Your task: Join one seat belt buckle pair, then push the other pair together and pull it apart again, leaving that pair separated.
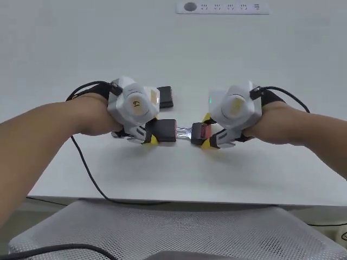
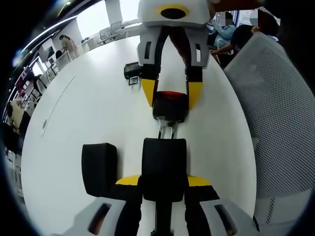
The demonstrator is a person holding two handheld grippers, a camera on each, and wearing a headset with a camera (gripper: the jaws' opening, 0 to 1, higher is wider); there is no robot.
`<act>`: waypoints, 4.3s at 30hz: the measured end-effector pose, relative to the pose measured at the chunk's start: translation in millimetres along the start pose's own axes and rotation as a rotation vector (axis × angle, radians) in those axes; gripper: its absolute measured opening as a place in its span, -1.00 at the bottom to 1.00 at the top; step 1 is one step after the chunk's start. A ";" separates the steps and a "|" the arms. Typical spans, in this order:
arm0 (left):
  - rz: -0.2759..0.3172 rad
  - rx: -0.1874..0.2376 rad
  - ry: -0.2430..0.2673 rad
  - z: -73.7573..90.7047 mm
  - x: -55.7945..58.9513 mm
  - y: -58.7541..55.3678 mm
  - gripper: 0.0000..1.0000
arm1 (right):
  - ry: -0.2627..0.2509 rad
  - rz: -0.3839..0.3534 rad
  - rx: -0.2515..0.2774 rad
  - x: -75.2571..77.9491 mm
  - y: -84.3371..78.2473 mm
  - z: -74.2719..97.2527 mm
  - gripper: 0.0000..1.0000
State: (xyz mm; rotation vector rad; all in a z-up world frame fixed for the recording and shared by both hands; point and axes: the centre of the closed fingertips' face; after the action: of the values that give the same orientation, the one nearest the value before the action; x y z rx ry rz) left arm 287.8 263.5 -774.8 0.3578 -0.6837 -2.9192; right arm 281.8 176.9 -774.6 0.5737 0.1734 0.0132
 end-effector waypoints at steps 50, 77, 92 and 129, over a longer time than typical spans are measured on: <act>-0.024 0.032 -0.039 -3.6 -0.9 -0.6 -0.35 | -0.013 0.045 0.034 7.9 23.4 -15.6 -0.41; 0.022 0.069 -0.023 -1.7 -1.2 -3.2 -0.35 | -0.030 0.051 0.020 10.1 22.3 -14.6 -0.41; 0.005 0.051 -0.032 -0.8 1.0 -0.2 -0.35 | -0.029 0.028 0.019 10.2 18.9 -13.5 -0.40; 0.101 -0.004 0.024 20.0 -1.4 1.4 -0.27 | -0.067 0.024 0.000 3.5 33.6 -0.5 -0.23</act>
State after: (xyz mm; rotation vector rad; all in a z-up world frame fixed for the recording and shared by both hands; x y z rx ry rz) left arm 284.1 270.9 -756.4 0.3464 -0.6726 -2.8167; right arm 286.3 205.7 -757.3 0.5757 0.1011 0.0171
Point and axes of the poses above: the centre of the closed fingertips' face, and the gripper's own axes: z roughly backward along the fingers, x roughly to its right, y roughly out of its top, and after that the axes turned 11 degrees about y, right-handed
